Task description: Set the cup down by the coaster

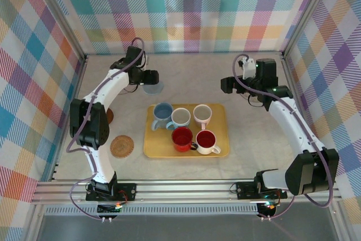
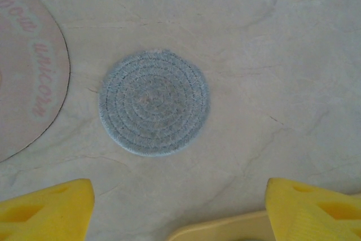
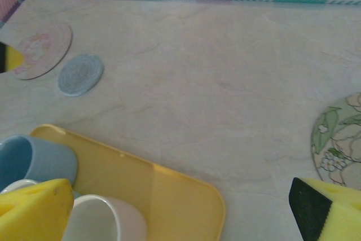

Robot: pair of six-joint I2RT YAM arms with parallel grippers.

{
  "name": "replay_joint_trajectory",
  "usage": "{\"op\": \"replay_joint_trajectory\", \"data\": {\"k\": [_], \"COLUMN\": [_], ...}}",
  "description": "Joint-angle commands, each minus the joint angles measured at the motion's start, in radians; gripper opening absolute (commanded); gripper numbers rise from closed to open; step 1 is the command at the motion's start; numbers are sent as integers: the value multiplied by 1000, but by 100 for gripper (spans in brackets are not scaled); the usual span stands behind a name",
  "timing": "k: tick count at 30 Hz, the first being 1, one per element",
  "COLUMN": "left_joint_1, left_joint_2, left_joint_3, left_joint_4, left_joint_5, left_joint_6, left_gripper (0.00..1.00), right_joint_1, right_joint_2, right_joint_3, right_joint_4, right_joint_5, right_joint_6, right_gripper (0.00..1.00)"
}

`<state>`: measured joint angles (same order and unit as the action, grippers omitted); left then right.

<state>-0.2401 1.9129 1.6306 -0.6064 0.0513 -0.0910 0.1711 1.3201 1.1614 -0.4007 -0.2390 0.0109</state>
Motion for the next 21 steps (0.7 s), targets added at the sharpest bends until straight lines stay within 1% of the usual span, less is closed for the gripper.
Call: {"op": "replay_joint_trajectory", "data": {"k": [1,5,10,12,13,15,18,21], "left_joint_1": [-6,-7,-7,-7,-7,-7,-7,-7], "left_joint_2": [55,121,195,220,231,257,297,323], "left_joint_3": [74,121,180,191,194,208,241,248], "left_joint_4": [-52,-49,-61,-63,-65,-77,-97,-85], "left_joint_5": [-11,-36,-76,-95,-100,-114,-146,-156], "left_joint_6": [-23,-32,-28,-28,-27,-27,-39,-56], "left_gripper": [71,50,38,31,27,14,0,0], "right_joint_1": [21,46,70,81,85,91,94,99], "right_joint_2": [21,39,65,70,70,69,67,69], "right_joint_3": [39,28,34,39,40,38,29,32], "right_joint_4": [-26,-3,13,16,18,24,37,40], "right_joint_5": [-61,-72,-74,-69,-66,-58,-52,-53], "right_joint_6": [6,6,14,14,14,15,27,29], "right_gripper": [99,99,98,99,99,99,99,99]}}
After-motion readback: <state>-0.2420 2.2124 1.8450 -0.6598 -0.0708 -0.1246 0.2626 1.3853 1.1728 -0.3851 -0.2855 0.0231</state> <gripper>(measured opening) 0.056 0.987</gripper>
